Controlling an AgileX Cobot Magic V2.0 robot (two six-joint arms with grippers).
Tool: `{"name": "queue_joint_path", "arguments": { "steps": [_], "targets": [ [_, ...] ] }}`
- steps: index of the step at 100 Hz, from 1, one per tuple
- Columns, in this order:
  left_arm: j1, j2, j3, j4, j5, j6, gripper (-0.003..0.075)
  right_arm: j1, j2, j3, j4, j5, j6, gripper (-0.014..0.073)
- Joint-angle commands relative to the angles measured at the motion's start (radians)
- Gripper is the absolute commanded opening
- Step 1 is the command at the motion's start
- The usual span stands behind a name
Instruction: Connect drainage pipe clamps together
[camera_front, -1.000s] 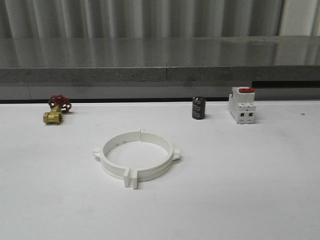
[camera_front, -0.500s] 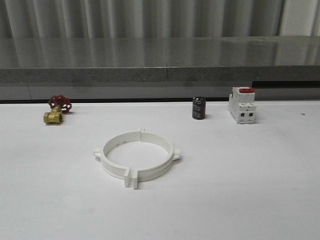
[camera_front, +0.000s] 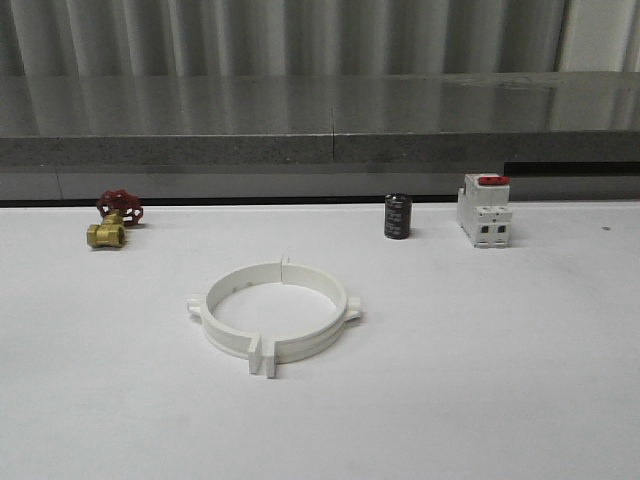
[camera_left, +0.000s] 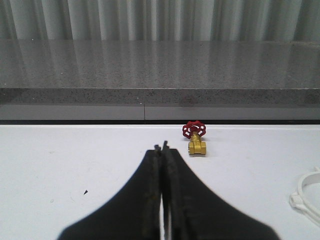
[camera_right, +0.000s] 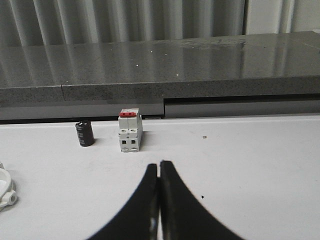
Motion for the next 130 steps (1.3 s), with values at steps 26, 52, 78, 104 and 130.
{"name": "queue_joint_path", "arguments": {
  "steps": [26,52,78,104,130],
  "targets": [
    [-0.011,-0.064,0.123,0.109,-0.182,-0.106,-0.0020,0.002,-0.021,-0.016,0.000,-0.081,-0.009,-0.0069],
    [-0.017,-0.064,0.152,0.127,-0.246,-0.106,-0.0020,0.002,-0.021,-0.016,0.000,-0.080,-0.009,-0.0069],
    [-0.017,-0.064,0.152,0.125,-0.246,-0.106,-0.0020,0.002,-0.021,-0.016,0.000,-0.080,-0.009,-0.0069],
    [-0.017,-0.064,0.152,0.125,-0.246,-0.106,-0.0020,0.002,-0.021,-0.016,0.000,-0.080,-0.009,-0.0069],
    [-0.017,-0.064,0.152,0.125,-0.246,-0.106,-0.0020,0.002,-0.021,-0.016,0.000,-0.080,-0.009,-0.0069]
  ]
}}
